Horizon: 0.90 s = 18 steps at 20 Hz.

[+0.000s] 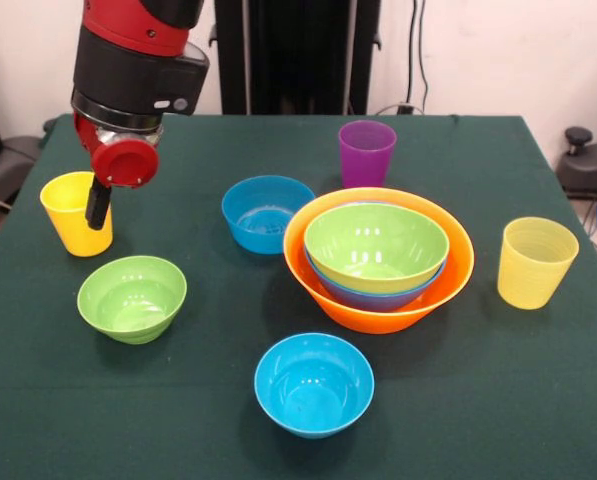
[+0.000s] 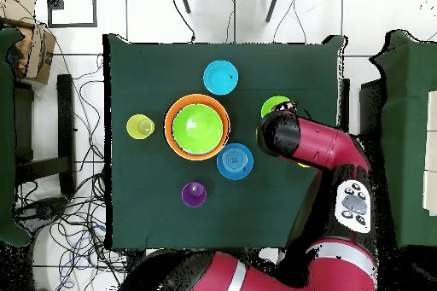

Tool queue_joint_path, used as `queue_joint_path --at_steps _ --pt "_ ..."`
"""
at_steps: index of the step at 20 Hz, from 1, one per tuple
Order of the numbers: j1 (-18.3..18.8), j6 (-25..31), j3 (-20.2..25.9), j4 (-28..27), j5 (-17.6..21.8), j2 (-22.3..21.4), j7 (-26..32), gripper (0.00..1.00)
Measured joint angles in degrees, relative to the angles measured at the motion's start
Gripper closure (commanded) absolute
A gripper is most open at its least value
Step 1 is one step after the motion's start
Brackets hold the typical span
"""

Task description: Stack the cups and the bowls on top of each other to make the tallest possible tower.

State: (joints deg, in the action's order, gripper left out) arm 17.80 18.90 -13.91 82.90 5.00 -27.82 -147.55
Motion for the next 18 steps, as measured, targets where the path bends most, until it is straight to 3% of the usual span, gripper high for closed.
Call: queue_joint_path --at_steps 7,8,18 --pt "0.14 0.0 0.02 0.1 0.01 -1.18 0.0 1.0" --pt "0.14 0.0 0.02 0.1 0.01 -1.53 0.0 0.0" --pt "0.14 0.01 0.01 0.11 0.01 -2.7 0.0 0.0"
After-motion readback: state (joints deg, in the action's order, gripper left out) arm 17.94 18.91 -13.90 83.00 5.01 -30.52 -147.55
